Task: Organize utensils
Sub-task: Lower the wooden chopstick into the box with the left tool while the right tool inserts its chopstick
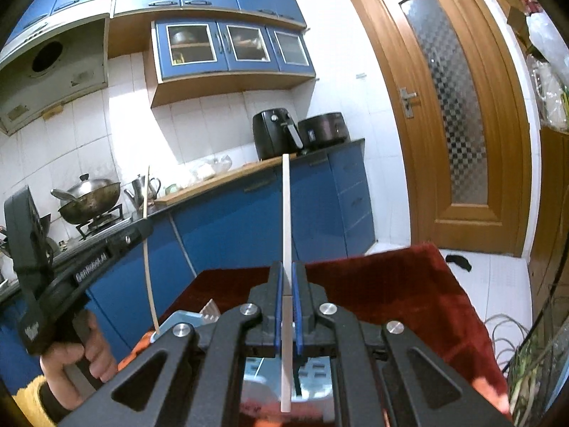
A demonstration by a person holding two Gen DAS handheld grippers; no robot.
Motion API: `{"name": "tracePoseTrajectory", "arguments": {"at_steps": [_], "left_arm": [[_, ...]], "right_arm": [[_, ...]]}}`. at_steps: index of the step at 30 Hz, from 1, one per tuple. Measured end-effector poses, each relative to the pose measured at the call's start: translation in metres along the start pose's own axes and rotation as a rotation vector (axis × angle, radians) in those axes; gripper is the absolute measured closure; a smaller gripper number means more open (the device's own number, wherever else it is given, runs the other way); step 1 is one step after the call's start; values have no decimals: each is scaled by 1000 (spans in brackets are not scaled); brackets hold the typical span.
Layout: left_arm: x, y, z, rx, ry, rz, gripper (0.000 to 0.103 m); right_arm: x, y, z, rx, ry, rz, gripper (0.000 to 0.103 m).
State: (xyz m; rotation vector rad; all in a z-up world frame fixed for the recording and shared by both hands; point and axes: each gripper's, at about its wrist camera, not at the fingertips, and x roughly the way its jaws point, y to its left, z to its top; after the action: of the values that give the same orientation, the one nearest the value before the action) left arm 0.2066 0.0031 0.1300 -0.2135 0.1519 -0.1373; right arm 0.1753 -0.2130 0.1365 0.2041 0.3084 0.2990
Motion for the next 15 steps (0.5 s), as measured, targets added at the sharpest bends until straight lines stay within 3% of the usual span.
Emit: {"name": "tracePoseTrajectory", "arguments": {"at_steps": [4,15], "left_arm": [[9,3,-19,19,-4,22,99],[4,10,-47,43,26,12,99]], "right_arm": [[18,-1,-6,-39,-26,-29,96],[44,-14,-34,-45,45,-13,96]]}}
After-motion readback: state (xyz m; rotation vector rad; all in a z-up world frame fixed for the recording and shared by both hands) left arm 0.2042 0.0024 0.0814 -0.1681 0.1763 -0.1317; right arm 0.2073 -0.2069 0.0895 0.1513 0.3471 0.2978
